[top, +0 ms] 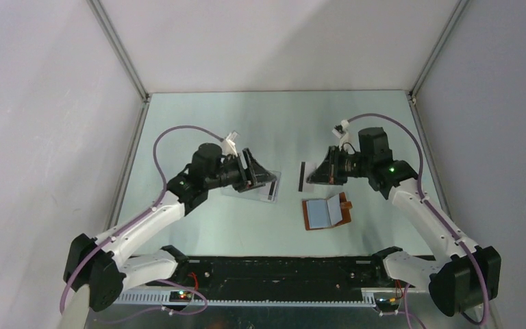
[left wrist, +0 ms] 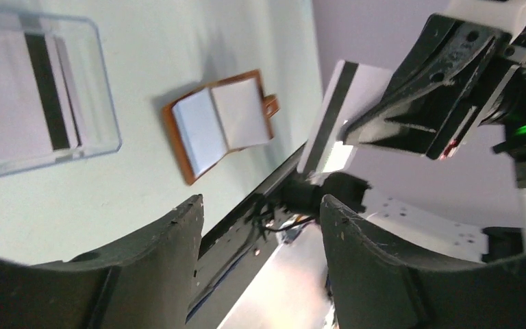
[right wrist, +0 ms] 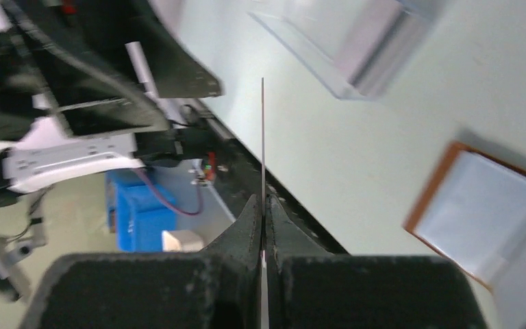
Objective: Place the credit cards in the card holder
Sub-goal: Insert the credit card into the card holder.
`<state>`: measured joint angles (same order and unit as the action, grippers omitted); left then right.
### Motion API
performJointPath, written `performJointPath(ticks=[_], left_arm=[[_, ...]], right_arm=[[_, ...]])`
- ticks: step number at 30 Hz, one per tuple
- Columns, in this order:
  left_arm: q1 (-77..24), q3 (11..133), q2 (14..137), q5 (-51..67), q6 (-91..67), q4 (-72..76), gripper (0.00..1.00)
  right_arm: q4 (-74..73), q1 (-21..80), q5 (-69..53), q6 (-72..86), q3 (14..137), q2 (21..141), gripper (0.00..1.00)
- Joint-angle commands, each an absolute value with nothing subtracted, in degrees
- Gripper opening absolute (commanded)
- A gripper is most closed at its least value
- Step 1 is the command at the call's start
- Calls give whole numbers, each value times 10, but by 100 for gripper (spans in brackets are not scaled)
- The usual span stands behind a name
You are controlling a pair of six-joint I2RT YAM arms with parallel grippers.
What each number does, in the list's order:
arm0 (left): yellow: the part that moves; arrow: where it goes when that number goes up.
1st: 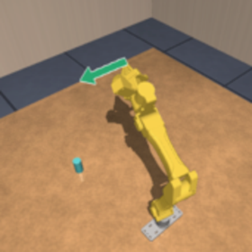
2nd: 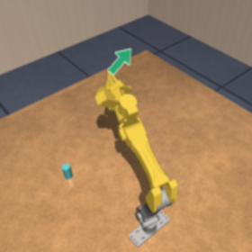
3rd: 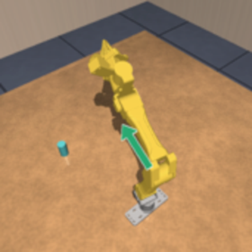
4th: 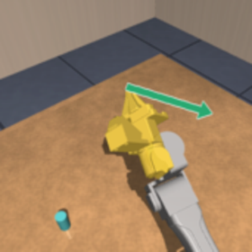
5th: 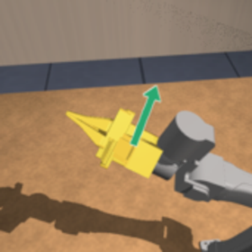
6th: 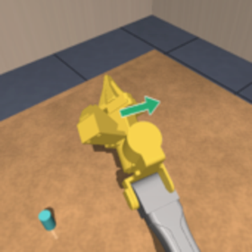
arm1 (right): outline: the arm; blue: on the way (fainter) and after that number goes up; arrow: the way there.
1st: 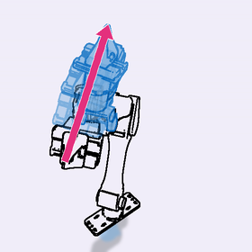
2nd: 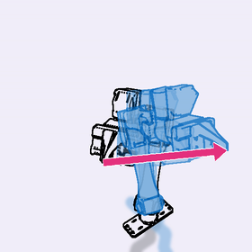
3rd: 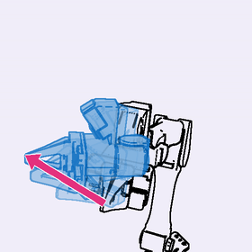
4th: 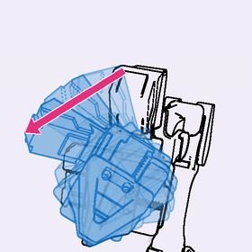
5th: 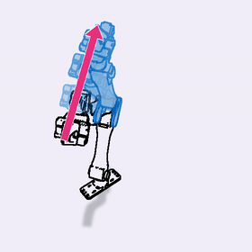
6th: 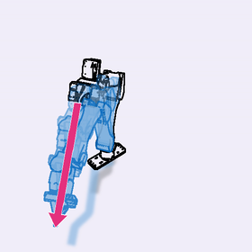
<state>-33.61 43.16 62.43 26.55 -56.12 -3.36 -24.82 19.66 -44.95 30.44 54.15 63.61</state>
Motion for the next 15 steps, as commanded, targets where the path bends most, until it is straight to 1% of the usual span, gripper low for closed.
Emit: performJointPath(ticks=[1, 6, 7, 10, 15], left_arm=[[-382, 463, 649, 197, -495, -119, 66], [-441, 497, 731, 172, -495, -128, 61], [-458, 502, 742, 169, -495, -129, 58], [-486, 526, 795, 166, -498, -129, 52], [-524, 556, 861, 168, -496, -129, 48]], right_arm=[[-364, 185, -337, 195, 513, 629, 0], [-352, 178, -305, 194, 464, 645, 0], [-342, 175, -299, 195, 456, 646, 0], [-316, 160, -307, 199, 423, 655, 0], [-305, 125, -320, 186, 396, 683, 0]])
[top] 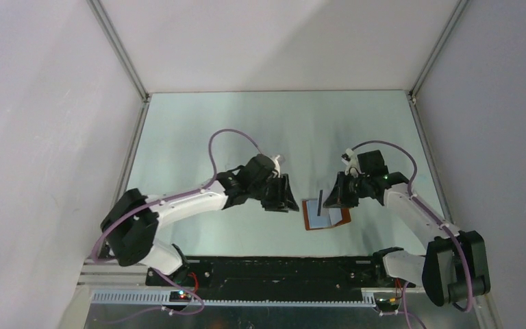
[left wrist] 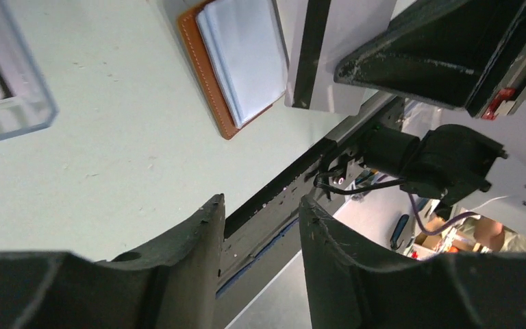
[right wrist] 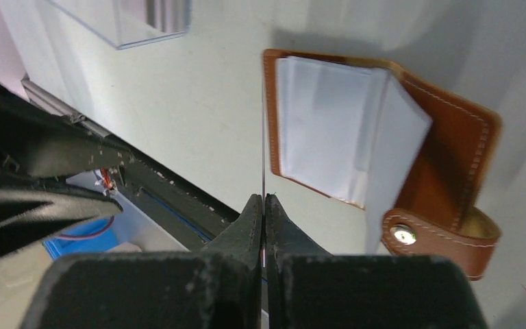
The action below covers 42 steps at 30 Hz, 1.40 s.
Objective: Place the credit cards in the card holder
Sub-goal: Insert the credit card into the card holder.
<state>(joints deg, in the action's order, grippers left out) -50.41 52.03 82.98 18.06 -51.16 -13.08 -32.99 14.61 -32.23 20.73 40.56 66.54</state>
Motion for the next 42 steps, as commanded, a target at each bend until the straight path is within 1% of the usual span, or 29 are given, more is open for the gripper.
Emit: performJointPath(ticks=[1, 12, 21, 34, 42], left_arm=[[-529, 563, 878, 169, -495, -130, 47], [-548, 600, 974, 179, -489, -130, 35], [-548, 613, 1028, 185, -481, -130, 29], [-549, 634, 1078, 191, -476, -130, 26], [-542, 633, 1092, 180, -478, -138, 18]], right_arm=[[-306, 122, -319, 181, 395, 687, 0], [-318, 80, -263, 181, 393, 733, 0], [-310, 69, -248, 178, 394, 754, 0], [-294, 65, -293, 165, 394, 791, 0], [-297, 65, -350, 170, 394, 785, 0]])
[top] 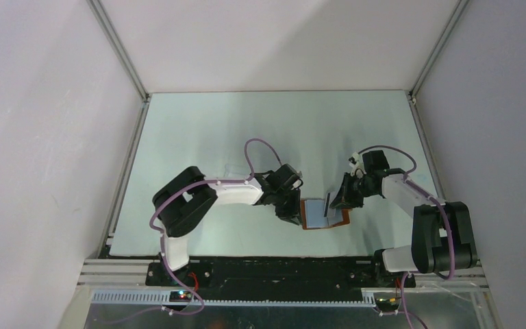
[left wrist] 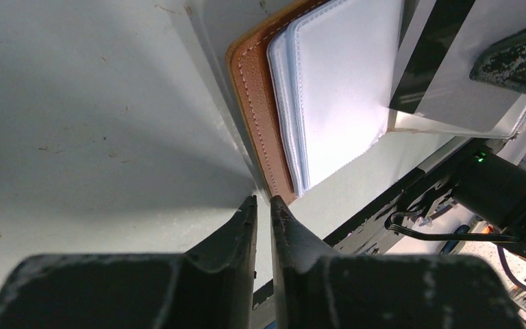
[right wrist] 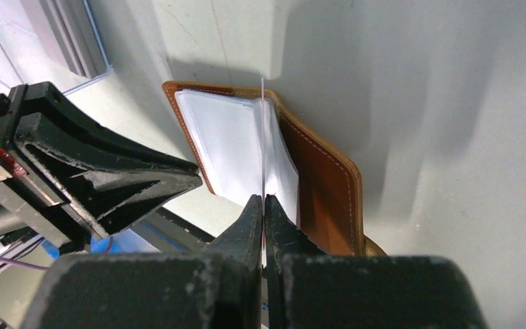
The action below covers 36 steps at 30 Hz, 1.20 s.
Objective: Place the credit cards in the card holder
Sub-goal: Insert the credit card into the card holder.
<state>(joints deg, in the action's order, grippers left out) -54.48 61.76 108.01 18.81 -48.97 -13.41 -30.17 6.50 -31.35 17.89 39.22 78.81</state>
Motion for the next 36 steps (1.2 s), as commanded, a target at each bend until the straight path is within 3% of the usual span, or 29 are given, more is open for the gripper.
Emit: performJointPath(ticks=[1, 36], left_arm=[[-539, 633, 1093, 179, -478, -139, 17], [-508, 667, 1137, 154, -446, -195, 9]], right_arm=[[-299, 65, -357, 170, 394, 786, 0], [-396, 96, -308, 202, 429, 889, 0]])
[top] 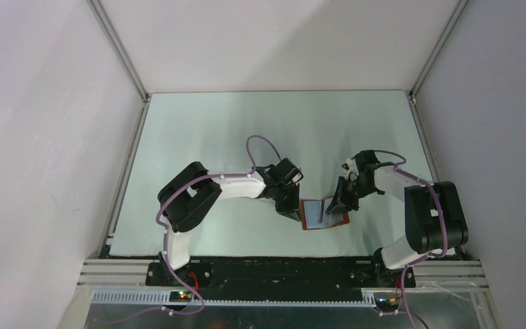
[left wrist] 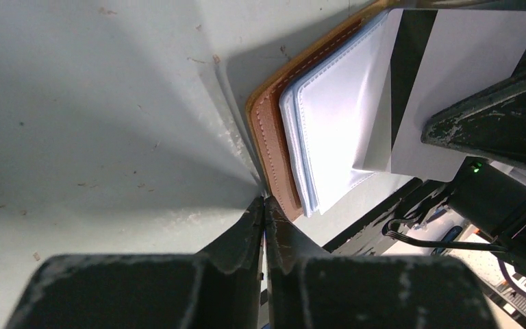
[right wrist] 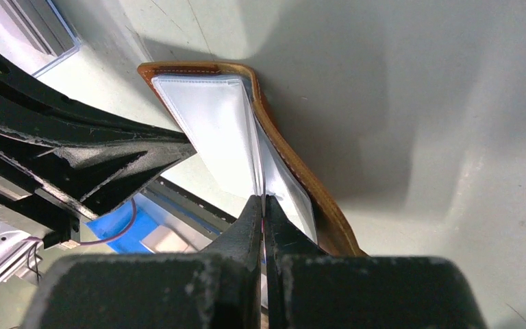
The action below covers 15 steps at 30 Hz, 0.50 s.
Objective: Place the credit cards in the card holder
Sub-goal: Insert the credit card into the card holder.
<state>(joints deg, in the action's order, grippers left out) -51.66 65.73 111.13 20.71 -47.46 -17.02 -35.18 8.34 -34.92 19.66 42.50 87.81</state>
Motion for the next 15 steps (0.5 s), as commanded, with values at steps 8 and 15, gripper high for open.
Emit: performJointPath(ticks=[8, 15], left_arm=[[-493, 705, 1160, 147, -434, -222, 7], [-491, 732, 1177, 144, -422, -239, 7]], right_arm=[[-419, 101, -269, 236, 429, 882, 0], [-425, 101, -279, 233, 428, 873, 0]])
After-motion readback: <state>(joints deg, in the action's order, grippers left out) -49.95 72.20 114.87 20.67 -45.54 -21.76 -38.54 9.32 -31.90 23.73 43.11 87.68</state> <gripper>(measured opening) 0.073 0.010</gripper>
